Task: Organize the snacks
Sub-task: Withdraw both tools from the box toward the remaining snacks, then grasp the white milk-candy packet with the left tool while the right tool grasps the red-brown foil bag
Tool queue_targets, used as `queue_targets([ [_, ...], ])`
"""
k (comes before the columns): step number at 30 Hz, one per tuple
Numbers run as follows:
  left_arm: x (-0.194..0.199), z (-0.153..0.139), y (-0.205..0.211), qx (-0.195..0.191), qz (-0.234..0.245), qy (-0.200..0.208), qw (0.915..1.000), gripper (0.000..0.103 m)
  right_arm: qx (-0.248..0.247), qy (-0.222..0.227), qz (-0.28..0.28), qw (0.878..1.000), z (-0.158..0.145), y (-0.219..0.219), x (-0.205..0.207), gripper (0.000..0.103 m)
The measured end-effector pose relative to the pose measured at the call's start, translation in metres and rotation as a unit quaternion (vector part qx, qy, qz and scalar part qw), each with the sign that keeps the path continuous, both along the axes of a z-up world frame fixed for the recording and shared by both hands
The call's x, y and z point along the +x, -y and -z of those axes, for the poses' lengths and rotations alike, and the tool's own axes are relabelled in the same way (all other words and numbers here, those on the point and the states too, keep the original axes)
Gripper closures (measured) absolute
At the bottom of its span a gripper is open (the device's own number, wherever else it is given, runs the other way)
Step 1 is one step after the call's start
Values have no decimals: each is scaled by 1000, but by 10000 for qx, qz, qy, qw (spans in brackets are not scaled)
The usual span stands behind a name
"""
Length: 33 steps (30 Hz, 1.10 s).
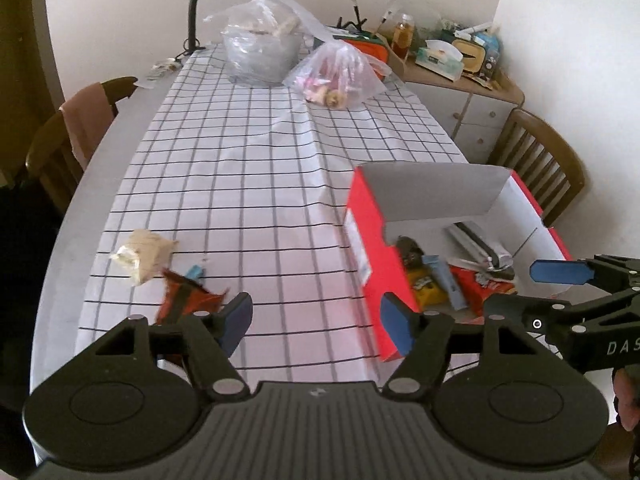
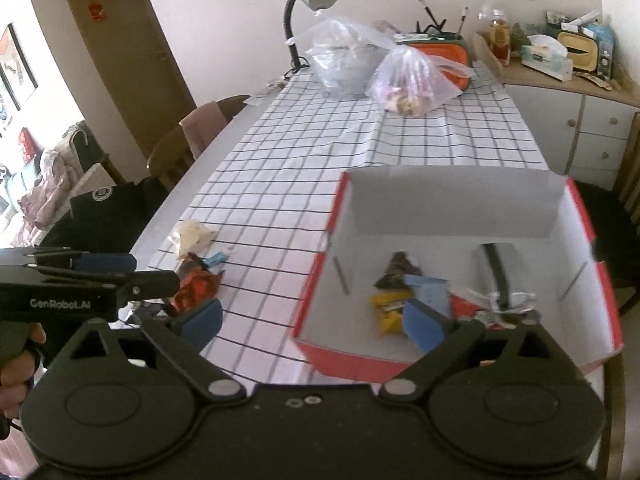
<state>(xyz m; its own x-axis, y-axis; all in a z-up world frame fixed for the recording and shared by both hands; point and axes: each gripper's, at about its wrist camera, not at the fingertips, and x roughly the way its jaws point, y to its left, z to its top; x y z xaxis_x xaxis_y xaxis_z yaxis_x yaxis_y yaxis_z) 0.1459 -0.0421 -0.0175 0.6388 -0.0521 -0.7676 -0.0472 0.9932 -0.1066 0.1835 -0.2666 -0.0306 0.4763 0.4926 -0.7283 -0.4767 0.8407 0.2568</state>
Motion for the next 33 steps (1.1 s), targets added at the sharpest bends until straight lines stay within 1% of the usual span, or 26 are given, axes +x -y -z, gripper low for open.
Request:
queue_targets([
  [3, -8, 2, -19, -57, -1, 11, 10000, 26, 22, -4, 4, 10000, 2, -15, -5, 2],
  [6, -12, 6, -40, -105, -11, -27, 9999, 25, -2, 2, 17, 10000, 5, -31, -10, 1],
  [13, -22, 20, -96, -119, -122, -192, 9997, 25, -73, -166, 127, 9998, 16, -70, -12, 1],
  [19, -30, 36, -126, -75, 82, -322, 9994, 25, -164, -415, 265, 9987, 32, -105, -7, 1],
  [24, -34, 56, -130, -2, 366, -435, 9984, 25, -302, -643, 299, 9970, 47, -136, 2, 1],
  [29, -38, 75, -121, 271, 727, -429, 9961, 25, -488, -803, 253, 9953, 61, -169, 15, 1],
  [33, -43, 91, -117, 506, 917, -432, 9936, 25, -573, -924, 159, 9939, 73, -193, 28, 1],
])
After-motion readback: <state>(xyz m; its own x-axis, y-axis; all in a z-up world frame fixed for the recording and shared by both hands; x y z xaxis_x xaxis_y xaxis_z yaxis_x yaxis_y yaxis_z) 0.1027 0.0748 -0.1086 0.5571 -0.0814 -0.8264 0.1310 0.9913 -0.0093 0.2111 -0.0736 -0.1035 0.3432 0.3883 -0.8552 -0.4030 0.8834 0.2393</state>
